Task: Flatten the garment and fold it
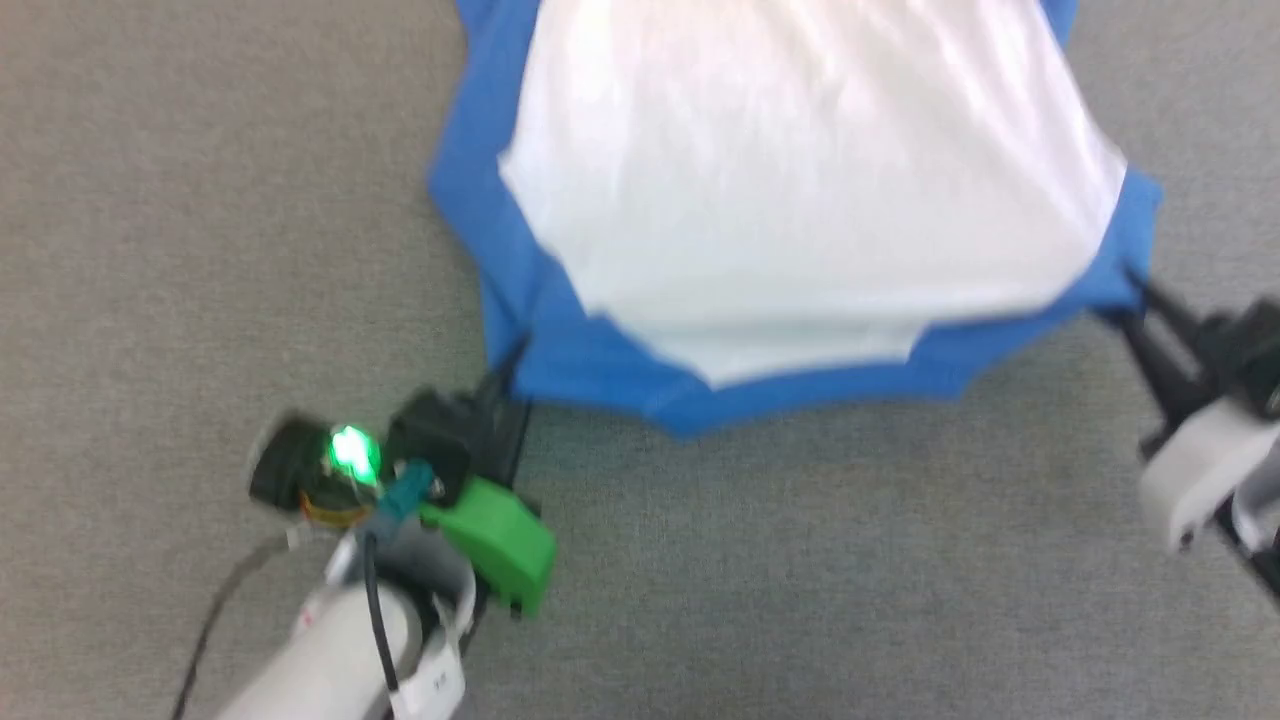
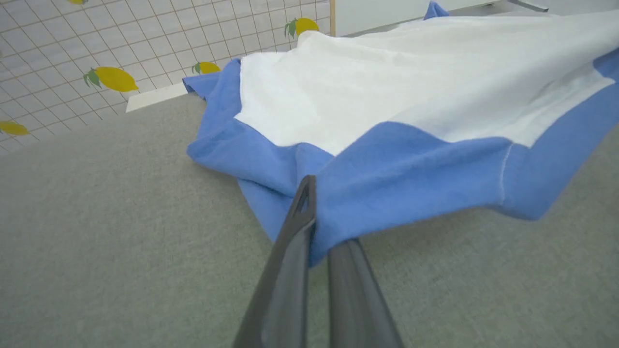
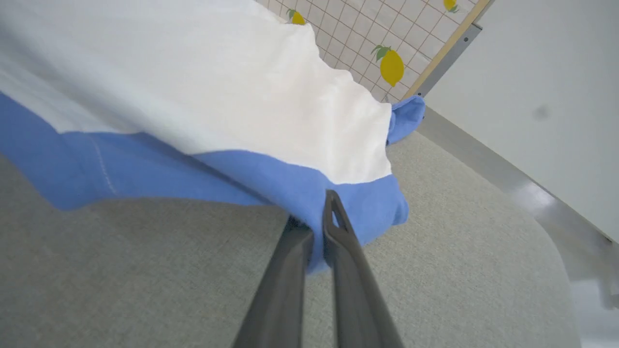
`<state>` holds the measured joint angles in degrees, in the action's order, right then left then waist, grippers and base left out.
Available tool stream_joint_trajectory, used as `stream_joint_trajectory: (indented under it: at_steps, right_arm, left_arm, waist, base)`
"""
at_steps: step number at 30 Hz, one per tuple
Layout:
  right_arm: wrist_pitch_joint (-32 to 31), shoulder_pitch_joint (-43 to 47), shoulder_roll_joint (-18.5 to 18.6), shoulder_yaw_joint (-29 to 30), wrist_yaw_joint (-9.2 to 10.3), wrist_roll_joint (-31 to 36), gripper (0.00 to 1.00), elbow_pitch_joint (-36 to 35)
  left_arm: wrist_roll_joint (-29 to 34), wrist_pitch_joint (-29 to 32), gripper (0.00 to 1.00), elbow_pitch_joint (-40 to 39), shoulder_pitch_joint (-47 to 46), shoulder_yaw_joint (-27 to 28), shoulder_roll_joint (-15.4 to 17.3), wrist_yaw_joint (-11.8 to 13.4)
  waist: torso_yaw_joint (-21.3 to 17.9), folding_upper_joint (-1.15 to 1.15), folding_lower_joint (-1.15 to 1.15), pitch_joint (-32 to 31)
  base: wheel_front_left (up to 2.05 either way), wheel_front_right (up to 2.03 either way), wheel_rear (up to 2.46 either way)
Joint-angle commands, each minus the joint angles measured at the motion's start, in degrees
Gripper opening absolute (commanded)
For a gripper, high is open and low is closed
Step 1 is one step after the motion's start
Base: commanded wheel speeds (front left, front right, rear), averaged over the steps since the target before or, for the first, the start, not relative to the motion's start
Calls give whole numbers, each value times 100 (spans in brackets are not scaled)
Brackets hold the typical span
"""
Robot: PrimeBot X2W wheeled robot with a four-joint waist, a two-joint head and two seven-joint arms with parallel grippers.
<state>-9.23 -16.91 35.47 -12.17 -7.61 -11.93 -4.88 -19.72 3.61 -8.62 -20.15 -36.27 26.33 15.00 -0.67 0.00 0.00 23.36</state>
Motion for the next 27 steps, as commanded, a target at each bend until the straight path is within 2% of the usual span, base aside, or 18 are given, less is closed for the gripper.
stream_joint_trajectory:
  at_steps: [1,8,14,20,27]
  right_arm:
    - [-41,292,-83,101,12,40,0,-61]
    - [-419,1811,-499,509,12,87,0,-267]
    - [-810,2764,-731,618,12,116,0,-460]
    - [-985,3246,-871,620,12,170,0,-492]
    - [-1012,3399,-1024,589,12,253,0,-348]
  left_arm:
    - [-134,61,0,9,236,-13,65,30]
    - [-613,586,0,176,1193,-426,209,-122]
    - [-1025,1058,0,182,1829,-626,352,-142]
    - [-1228,1191,0,308,2130,-745,366,-170]
    - [-1379,1239,0,501,2235,-859,209,-213]
  waist:
    - [-10,0,0,-401]
    - [-1,0,0,-949]
    - [-24,0,0,-1254]
    - [19,0,0,-1383]
    - [67,0,0,-1531]
  base:
    - [0,0,0]
    - [0,0,0]
    - [0,0,0]
    - [0,0,0]
    - [0,0,0]
